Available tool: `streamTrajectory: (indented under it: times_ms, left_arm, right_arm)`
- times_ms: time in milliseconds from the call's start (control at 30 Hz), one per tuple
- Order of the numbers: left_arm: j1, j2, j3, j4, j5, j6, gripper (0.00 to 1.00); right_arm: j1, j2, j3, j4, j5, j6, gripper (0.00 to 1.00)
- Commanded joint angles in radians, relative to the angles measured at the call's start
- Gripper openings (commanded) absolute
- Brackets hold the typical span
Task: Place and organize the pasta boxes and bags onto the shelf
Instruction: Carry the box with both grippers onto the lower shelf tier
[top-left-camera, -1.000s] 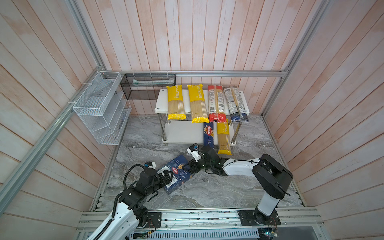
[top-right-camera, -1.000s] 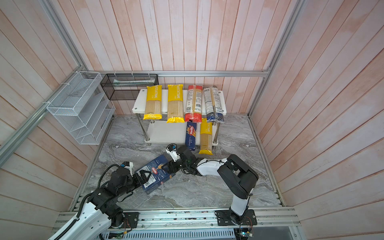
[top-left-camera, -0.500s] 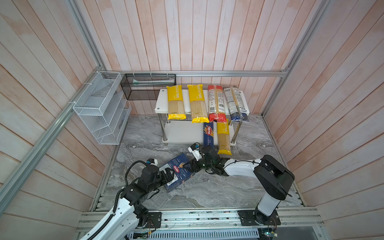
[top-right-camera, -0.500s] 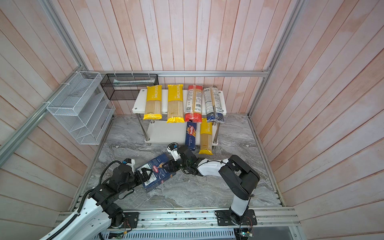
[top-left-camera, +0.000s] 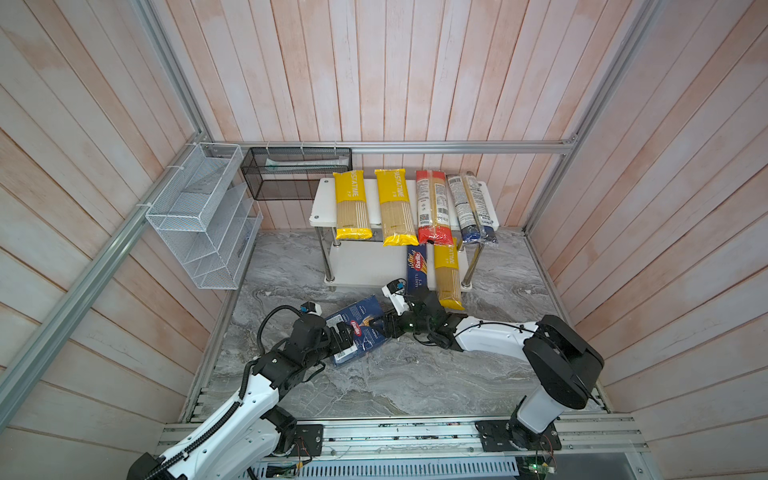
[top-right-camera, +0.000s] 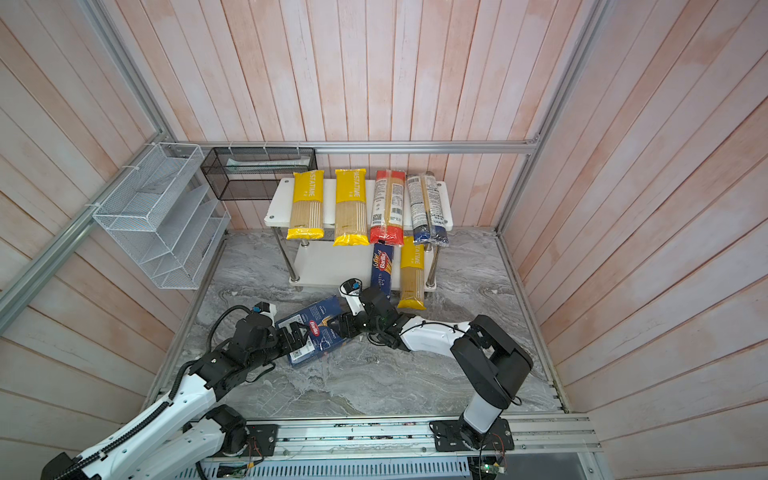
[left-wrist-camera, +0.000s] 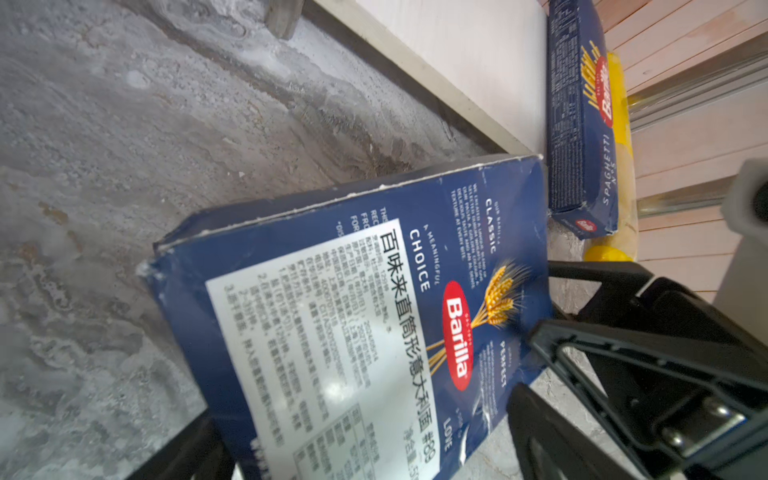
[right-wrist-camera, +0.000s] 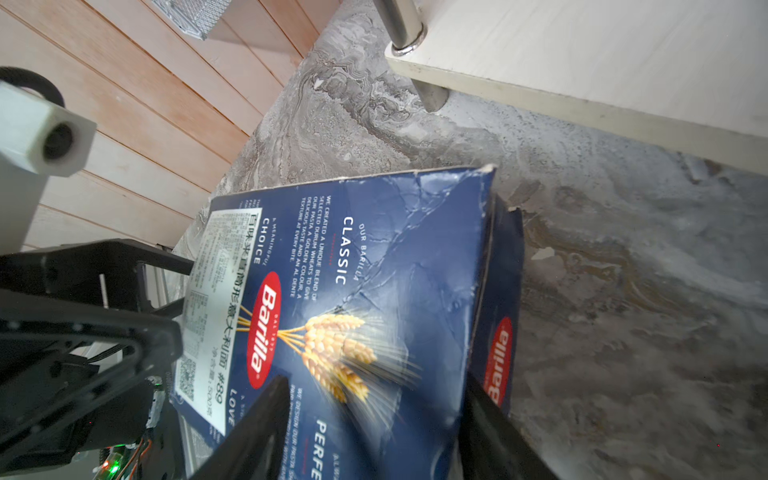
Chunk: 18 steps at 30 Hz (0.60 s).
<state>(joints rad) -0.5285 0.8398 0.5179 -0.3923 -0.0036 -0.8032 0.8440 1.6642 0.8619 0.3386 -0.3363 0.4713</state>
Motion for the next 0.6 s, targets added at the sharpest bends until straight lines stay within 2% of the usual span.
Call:
streamTrajectory:
  times_ms: [0,567]
  left_arm:
    - [-0.017,0.008,0.101,0.277,0.060,0.055,1.00]
    - [-0.014,0.207,0.239,0.415,0.072,0.129,1.00]
  right_arm:
    - [0.043,-0.052,0.039,0.088,-0.118,-0.002,0.61]
    - [0.031,-0.115,0.051,0.153,-0.016,0.015,0.61]
